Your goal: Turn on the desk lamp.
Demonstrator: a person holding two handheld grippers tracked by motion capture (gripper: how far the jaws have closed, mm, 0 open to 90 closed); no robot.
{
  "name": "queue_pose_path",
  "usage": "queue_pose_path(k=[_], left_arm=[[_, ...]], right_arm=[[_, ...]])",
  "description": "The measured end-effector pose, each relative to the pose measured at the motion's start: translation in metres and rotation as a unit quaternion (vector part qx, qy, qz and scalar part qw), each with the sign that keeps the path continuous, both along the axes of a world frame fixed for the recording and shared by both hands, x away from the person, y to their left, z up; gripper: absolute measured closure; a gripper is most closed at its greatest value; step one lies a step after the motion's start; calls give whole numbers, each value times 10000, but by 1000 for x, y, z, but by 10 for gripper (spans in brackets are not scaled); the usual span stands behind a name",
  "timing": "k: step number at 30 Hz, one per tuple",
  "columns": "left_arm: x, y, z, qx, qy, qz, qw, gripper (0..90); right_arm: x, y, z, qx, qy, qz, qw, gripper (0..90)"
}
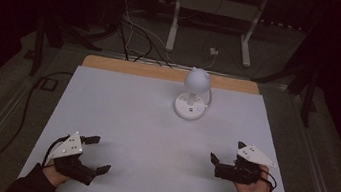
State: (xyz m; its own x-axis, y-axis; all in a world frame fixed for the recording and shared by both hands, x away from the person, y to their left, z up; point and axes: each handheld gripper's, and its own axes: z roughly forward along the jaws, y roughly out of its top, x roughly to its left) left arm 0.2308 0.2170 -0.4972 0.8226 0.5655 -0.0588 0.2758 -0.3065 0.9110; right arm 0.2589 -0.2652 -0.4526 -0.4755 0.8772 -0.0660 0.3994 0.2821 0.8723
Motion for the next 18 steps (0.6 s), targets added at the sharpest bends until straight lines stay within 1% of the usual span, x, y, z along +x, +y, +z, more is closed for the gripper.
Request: queue_pose_path(k=[14, 17, 18], left_arm=[[0, 0, 0, -26, 5, 2, 10000, 4], [0, 0, 0, -18, 7, 4, 10000, 4], [0, 0, 0, -22, 6, -1, 10000, 4]], right_arm=[[17, 10, 16, 43, -72, -36, 10000, 0], [21, 13, 19, 47, -77, -33, 10000, 0], [25, 15, 23, 46, -105, -24, 9999, 0]])
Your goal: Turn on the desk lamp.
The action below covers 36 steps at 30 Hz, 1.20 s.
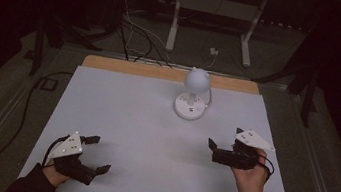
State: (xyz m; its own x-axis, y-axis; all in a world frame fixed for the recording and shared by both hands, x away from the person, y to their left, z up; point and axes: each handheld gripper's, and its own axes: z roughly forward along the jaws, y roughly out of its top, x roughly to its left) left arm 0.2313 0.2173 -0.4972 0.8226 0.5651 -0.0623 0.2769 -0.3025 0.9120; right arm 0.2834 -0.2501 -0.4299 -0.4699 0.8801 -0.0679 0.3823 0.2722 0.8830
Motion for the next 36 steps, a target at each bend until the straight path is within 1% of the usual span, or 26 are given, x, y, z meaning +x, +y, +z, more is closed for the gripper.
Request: queue_pose_path(k=[2, 7, 12, 13, 15, 19, 20, 22, 24, 26, 28, 31, 36], left_arm=[[0, 0, 0, 0, 3, -4, 10000, 4], [0, 0, 0, -6, 1, -3, 10000, 4], [0, 0, 0, 0, 0, -3, 10000, 4], [0, 0, 0, -1, 4, -4, 10000, 4], [0, 0, 0, 10, 6, 0, 10000, 4], [0, 0, 0, 14, -3, -8, 10000, 4], [0, 0, 0, 10, 5, -9, 10000, 4], [-1, 0, 0, 18, -2, 0, 10000, 4], [-1, 0, 1, -3, -13, -6, 10000, 4], [-1, 0, 1, -2, 0, 2, 10000, 4], [-1, 0, 1, 0, -8, 0, 10000, 4], [-1, 0, 1, 2, -16, -11, 10000, 4], [-1, 0, 1, -3, -18, -21, 10000, 4]], right_arm=[[1, 1, 1, -13, -17, -2, 10000, 0], [10, 7, 10, 16, -103, -8, 9999, 0], [15, 13, 15, 52, -91, 23, 9999, 0], [19, 17, 17, 16, -114, 26, 9999, 0], [20, 18, 17, 23, -109, 35, 9999, 0], [25, 27, 23, 71, -159, 52, 9998, 0], [29, 33, 27, 71, -189, 71, 9998, 0], [30, 35, 27, 80, -187, 73, 9998, 0], [34, 44, 30, 67, -212, 116, 9997, 0], [36, 47, 31, 41, -229, 106, 9997, 0], [38, 52, 33, 74, -250, 108, 9996, 0], [43, 58, 37, 112, -328, 90, 9994, 0], [49, 70, 43, 88, -435, 51, 9990, 0]])
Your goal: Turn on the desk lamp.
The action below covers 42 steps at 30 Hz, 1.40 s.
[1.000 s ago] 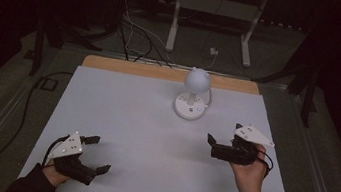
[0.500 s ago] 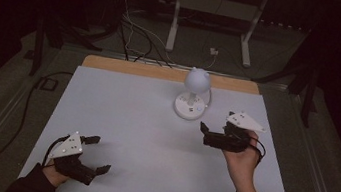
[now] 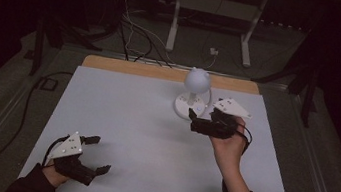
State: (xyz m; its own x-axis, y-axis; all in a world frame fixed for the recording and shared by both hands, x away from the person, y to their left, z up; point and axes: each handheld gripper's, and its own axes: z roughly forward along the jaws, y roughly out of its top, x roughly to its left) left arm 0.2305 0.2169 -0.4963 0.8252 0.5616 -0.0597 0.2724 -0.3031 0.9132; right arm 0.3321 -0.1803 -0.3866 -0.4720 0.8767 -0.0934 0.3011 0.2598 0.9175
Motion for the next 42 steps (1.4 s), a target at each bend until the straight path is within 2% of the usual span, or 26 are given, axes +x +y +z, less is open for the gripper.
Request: queue_pose_path(k=[7, 15, 20, 22, 27, 32, 35, 36, 42], left_arm=[[0, 0, 0, -11, 10, 4, 10000, 4], [0, 0, 0, -12, 16, -5, 10000, 4], [-1, 1, 1, -53, 18, -3, 10000, 4], [-1, 1, 1, -67, 1, -16, 10000, 4], [-1, 1, 1, -55, -1, -29, 10000, 4], [-1, 1, 1, -60, 6, -26, 10000, 4], [-1, 1, 1, -67, 11, -26, 10000, 4], [-1, 1, 1, -61, 8, -23, 10000, 4], [-1, 1, 1, -62, 17, -33, 10000, 4]], right_arm=[[10, 16, 2, -9, -42, -125, 9999, 0], [21, 32, -4, -16, -96, -296, 9995, 0], [27, 42, -9, 259, -87, -423, 9987, 0], [29, 46, -11, 296, -71, -424, 9986, 0], [33, 54, -20, 380, -94, -539, 9978, 0], [37, 58, -31, 375, -5, -600, 9975, 0], [40, 60, -36, 371, -82, -872, 9955, 0], [42, 61, -41, 456, -47, -1033, 9936, 0], [44, 64, -54, 447, 47, -1098, 9929, 0]])
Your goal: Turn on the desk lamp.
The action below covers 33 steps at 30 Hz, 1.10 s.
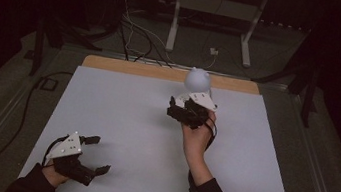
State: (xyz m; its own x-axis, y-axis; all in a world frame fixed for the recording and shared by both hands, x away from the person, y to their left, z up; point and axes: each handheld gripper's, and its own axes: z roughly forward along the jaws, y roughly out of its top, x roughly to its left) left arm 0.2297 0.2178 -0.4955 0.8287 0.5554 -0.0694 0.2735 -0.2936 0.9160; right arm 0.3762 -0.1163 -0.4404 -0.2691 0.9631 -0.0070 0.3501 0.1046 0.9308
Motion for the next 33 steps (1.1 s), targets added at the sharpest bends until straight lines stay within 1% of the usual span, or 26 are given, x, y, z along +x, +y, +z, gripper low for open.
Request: queue_pose_path(k=[1, 3, 4, 5, 7, 9, 10, 11, 13, 14, 15, 16, 17, 18, 19, 23, 24, 25, 26, 27, 29, 31, 32, 33], left_arm=[[0, 0, 0, 1, -1, -2, 10000, 4], [0, 0, 0, -16, 1, -3, 10000, 4], [0, 0, 0, -15, 6, 1, 10000, 4], [0, 0, 0, -5, 5, 4, 10000, 4], [0, 0, 0, -9, 4, 2, 10000, 4], [0, 0, 0, -22, 3, 1, 10000, 4], [0, 0, 0, -13, 7, 3, 10000, 4], [0, 0, 0, -8, 6, 3, 10000, 4], [0, 0, 0, -6, 1, -2, 10000, 4], [0, 0, 0, -14, 1, -4, 10000, 4], [0, 0, 0, -12, 5, -5, 10000, 4], [0, 0, 0, -4, 7, -5, 10000, 4], [0, 0, 0, -1, 4, -3, 10000, 4], [0, 0, 0, -1, 4, -3, 10000, 4], [0, 0, 0, -6, 5, -4, 10000, 4], [0, 0, 0, 5, 5, -4, 10000, 4], [0, 0, 0, 2, 6, -3, 10000, 4], [0, 0, 0, -9, 3, -3, 10000, 4], [0, 0, 0, -14, 7, -2, 10000, 4], [0, 0, 0, -8, 11, -3, 10000, 4], [0, 0, 0, 7, 2, -3, 10000, 4], [0, 0, 0, -9, 1, -4, 10000, 4], [0, 0, 0, -9, 6, -4, 10000, 4], [0, 0, 0, 5, 6, -2, 10000, 4]], right_arm=[[1, 2, -4, -43, 60, 17, 10000, 0], [2, 2, -6, -44, 73, 4, 10000, 0], [4, 3, -10, -7, 105, -37, 9999, 0], [4, 3, -10, -7, 105, -37, 9999, 0], [5, 3, -13, 69, 163, -69, 9998, 0], [7, 4, -17, 52, 183, -122, 9997, 0], [8, 3, -20, 32, 264, -207, 9994, 52], [8, 3, -20, 32, 264, -207, 9994, 52], [10, 2, -25, 73, 402, -272, 9988, 81], [10, 2, -25, 73, 402, -272, 9988, 81], [11, 1, -27, 43, 454, -333, 9984, 155], [11, 1, -28, 54, 489, -376, 9981, 162], [12, 0, -29, 57, 529, -385, 9978, 211], [12, 0, -29, 57, 529, -385, 9978, 211], [12, 0, -30, 32, 546, -416, 9976, 270], [16, -2, -34, 30, 654, -455, 9968, 420], [17, -2, -35, 5, 705, -422, 9966, 490], [17, -2, -35, 5, 705, -422, 9966, 490], [19, -3, -37, -27, 718, -383, 9967, 561], [19, -3, -37, -27, 718, -383, 9967, 561], [20, -4, -38, -7, 772, -335, 9965, 621], [22, -5, -39, -37, 762, -315, 9966, 677], [22, -5, -39, -37, 762, -315, 9966, 677], [23, -5, -40, -18, 767, -320, 9965, 695]])
